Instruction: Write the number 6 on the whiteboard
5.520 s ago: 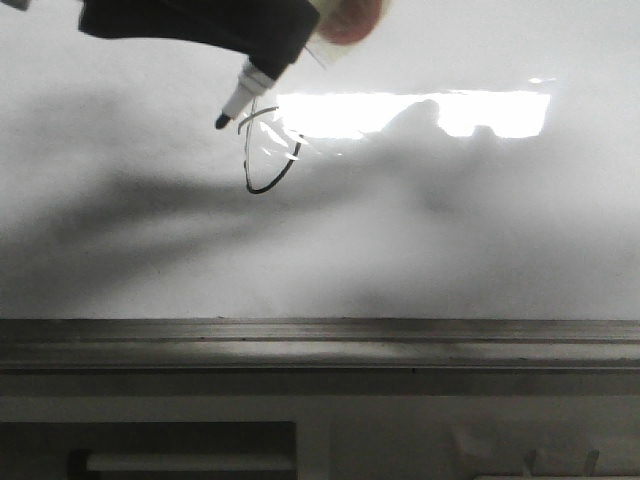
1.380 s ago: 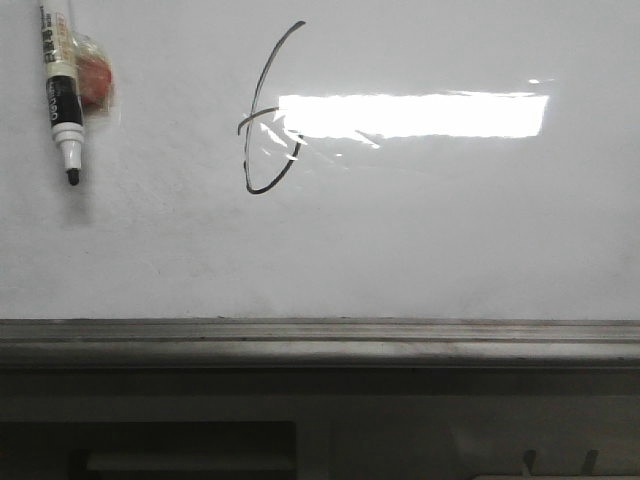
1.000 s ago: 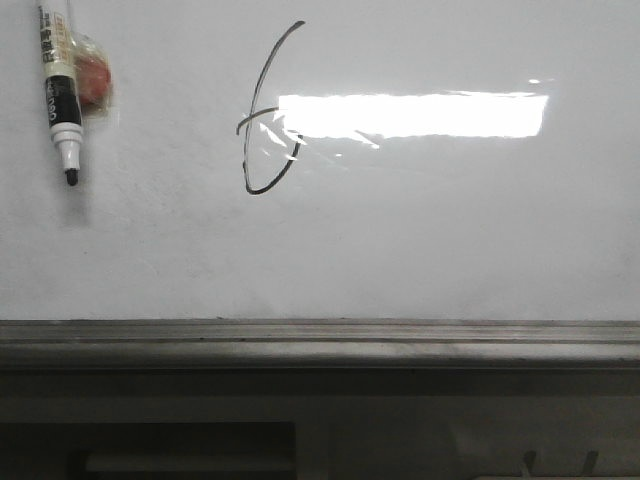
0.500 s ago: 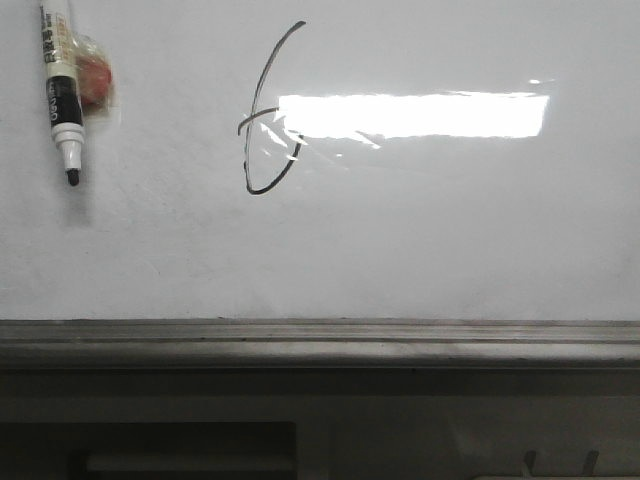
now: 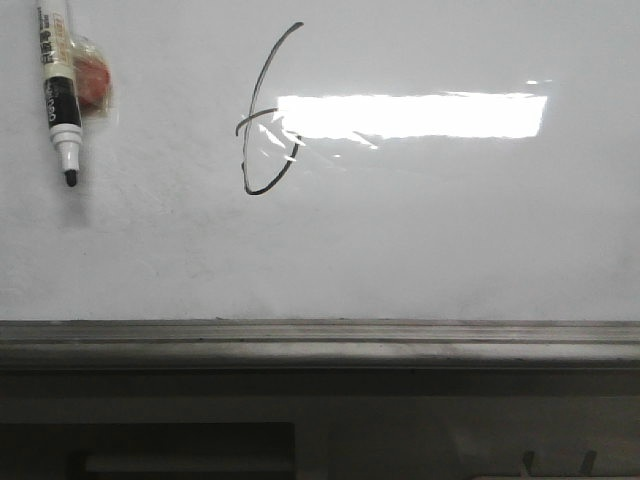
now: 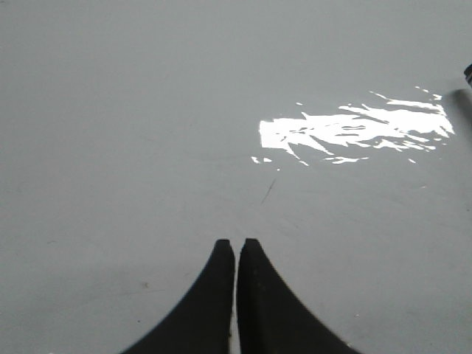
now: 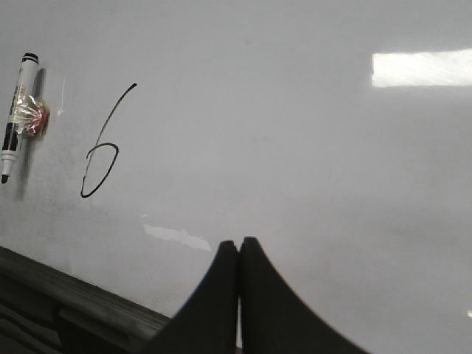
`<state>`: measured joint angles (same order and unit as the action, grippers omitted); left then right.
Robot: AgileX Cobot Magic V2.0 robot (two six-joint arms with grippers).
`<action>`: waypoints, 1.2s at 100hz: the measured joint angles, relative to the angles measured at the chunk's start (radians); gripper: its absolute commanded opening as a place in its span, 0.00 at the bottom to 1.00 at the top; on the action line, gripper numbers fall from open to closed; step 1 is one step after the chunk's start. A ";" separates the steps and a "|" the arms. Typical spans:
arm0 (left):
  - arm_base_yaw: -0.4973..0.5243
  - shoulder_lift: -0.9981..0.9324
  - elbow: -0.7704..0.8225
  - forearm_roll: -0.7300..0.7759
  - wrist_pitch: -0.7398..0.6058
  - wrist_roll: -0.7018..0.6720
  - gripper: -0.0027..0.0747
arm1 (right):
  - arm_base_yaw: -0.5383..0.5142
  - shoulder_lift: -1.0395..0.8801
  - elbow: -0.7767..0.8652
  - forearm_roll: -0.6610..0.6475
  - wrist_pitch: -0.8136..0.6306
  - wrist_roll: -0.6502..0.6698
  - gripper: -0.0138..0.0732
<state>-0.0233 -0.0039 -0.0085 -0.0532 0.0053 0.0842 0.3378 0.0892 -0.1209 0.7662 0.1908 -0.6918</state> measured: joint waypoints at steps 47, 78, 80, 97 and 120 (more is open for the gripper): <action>-0.014 0.000 0.000 -0.019 0.046 0.000 0.01 | 0.000 0.000 0.000 0.000 0.000 0.000 0.08; -0.014 0.000 0.000 -0.019 0.046 0.000 0.01 | 0.000 0.000 0.000 0.000 0.000 0.000 0.08; -0.014 0.000 0.000 -0.019 0.046 0.000 0.01 | 0.000 0.000 0.000 0.000 0.000 0.000 0.08; -0.014 0.000 0.000 -0.019 0.048 0.000 0.01 | 0.000 0.000 0.000 0.000 0.000 0.000 0.08; -0.014 0.000 0.000 -0.019 0.048 0.000 0.01 | 0.000 0.000 0.000 -0.022 -0.009 0.000 0.08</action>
<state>-0.0376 -0.0039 -0.0085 -0.0723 0.0530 0.0842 0.3378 0.0892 -0.1209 0.7441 0.1813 -0.6918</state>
